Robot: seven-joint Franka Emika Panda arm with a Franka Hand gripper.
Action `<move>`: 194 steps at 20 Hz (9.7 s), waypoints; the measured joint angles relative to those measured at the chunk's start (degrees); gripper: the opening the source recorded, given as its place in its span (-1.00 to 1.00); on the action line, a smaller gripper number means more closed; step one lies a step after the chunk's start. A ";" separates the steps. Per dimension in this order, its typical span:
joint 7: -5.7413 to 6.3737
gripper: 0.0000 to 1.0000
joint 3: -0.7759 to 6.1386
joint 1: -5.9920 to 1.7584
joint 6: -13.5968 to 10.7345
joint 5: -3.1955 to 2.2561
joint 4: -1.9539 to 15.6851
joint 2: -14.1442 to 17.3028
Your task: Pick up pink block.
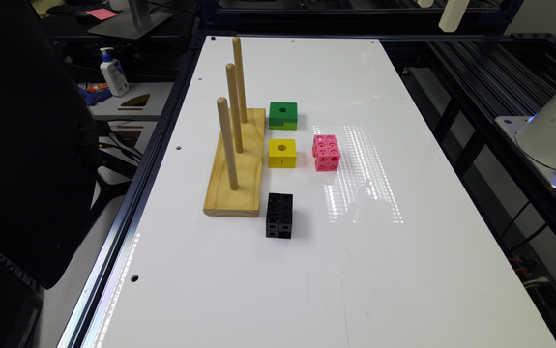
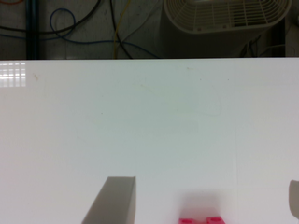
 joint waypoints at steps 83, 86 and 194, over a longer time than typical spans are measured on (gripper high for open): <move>1.96 1.00 4.03 0.05 16.12 1.12 9.15 24.73; 1.96 1.00 4.03 0.01 19.40 1.12 8.29 27.55; 2.59 -1.00 5.41 -0.26 29.84 1.10 10.33 38.72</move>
